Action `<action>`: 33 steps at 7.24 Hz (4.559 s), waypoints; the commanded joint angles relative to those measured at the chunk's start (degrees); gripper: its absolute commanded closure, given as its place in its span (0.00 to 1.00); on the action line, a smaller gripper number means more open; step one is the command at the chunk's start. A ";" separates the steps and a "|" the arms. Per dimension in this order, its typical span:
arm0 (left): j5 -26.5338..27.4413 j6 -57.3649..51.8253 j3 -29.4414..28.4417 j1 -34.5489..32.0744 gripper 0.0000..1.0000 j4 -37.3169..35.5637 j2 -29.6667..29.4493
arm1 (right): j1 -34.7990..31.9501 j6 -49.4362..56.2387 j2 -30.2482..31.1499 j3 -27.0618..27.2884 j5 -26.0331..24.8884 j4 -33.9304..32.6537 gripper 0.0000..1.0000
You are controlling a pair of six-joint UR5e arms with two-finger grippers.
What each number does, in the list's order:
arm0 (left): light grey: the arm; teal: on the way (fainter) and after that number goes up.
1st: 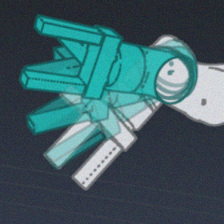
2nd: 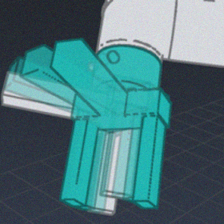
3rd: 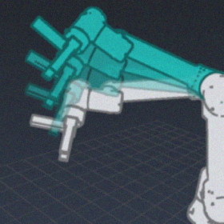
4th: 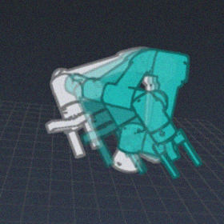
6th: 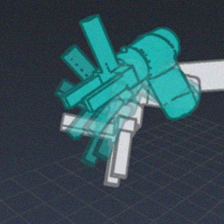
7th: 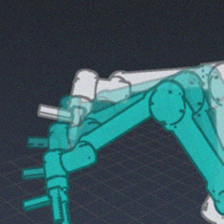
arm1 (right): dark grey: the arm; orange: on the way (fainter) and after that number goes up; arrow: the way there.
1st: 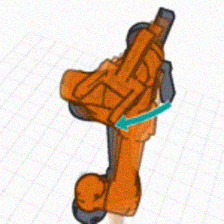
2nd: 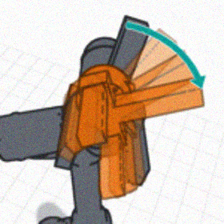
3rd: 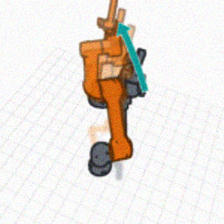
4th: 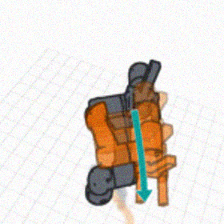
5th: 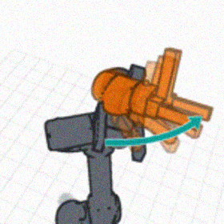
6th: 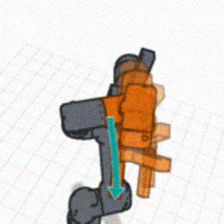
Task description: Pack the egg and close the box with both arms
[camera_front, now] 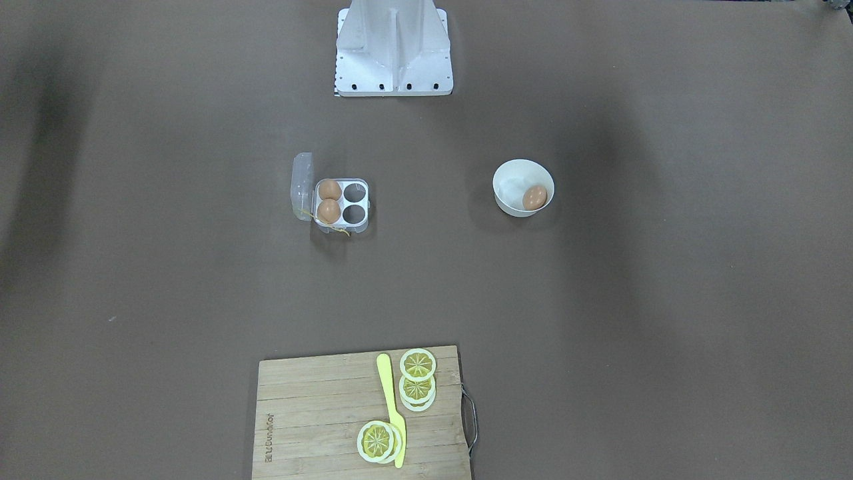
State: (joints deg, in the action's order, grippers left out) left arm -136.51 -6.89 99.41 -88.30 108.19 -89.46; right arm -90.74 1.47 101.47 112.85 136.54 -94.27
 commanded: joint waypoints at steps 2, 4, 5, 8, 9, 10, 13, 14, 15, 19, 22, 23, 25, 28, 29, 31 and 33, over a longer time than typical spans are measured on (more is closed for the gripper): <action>-1.90 9.08 -4.22 3.13 0.02 6.77 -6.84 | 0.04 0.55 -2.51 -0.09 4.26 6.34 0.00; -4.29 13.22 -4.14 3.22 0.02 7.38 -8.97 | 0.39 0.02 -1.89 -0.53 4.70 12.32 0.00; -4.20 13.82 -3.88 5.39 0.02 12.52 -8.89 | 1.61 -0.67 -1.89 -0.62 4.79 15.84 0.00; -4.20 22.05 -2.91 14.10 0.02 16.78 -11.95 | 8.45 -14.91 -5.21 0.78 8.05 18.40 0.02; -3.76 28.88 0.05 16.46 0.02 16.70 -11.96 | 11.44 -23.18 -6.02 1.31 7.00 22.25 0.02; -3.50 33.38 1.56 19.27 0.02 16.70 -11.96 | 14.86 -30.75 -6.72 2.27 5.51 24.90 0.02; -0.54 41.04 5.77 27.70 0.02 16.70 -11.87 | 28.99 -55.45 -10.14 8.34 -8.07 25.10 0.03; 5.67 45.25 7.36 33.31 0.02 16.70 -11.87 | 34.26 -61.35 -12.07 8.52 -14.05 25.01 0.03; 9.30 47.91 7.55 37.71 0.03 16.70 -11.87 | 38.15 -64.72 -12.87 8.44 -18.02 24.84 0.06; 15.01 62.21 7.29 50.47 0.03 16.70 -11.52 | 46.35 -72.66 -15.87 8.09 -25.18 25.36 0.17; 26.56 65.41 4.58 57.71 0.05 20.81 -11.52 | 46.36 -72.66 -15.96 8.26 -25.09 25.45 0.16; 25.95 64.99 4.56 57.71 0.09 21.61 -11.26 | 46.36 -72.58 -16.04 8.43 -25.09 25.45 0.15; 25.68 64.72 4.82 57.54 0.16 21.62 -11.26 | 46.36 -72.57 -16.75 8.35 -25.18 25.45 0.15; 22.52 61.21 4.48 54.55 0.16 21.45 -11.26 | 46.36 -72.57 -16.75 8.35 -25.27 25.45 0.14; 22.78 60.51 3.61 54.55 0.16 21.44 -11.35 | 46.36 -72.57 -16.83 8.35 -25.27 25.45 0.14; 22.87 59.97 2.28 54.81 0.16 21.44 -11.78 | 46.36 -72.57 -17.10 8.26 -25.44 25.45 0.14; 22.87 59.97 1.76 54.98 0.16 21.44 -11.79 | 46.36 -72.57 -17.10 8.35 -25.44 25.45 0.14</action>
State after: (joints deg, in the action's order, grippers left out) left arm -113.65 53.12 101.60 -33.43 129.64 -101.21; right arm -44.39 -71.10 84.41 121.14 111.12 -68.82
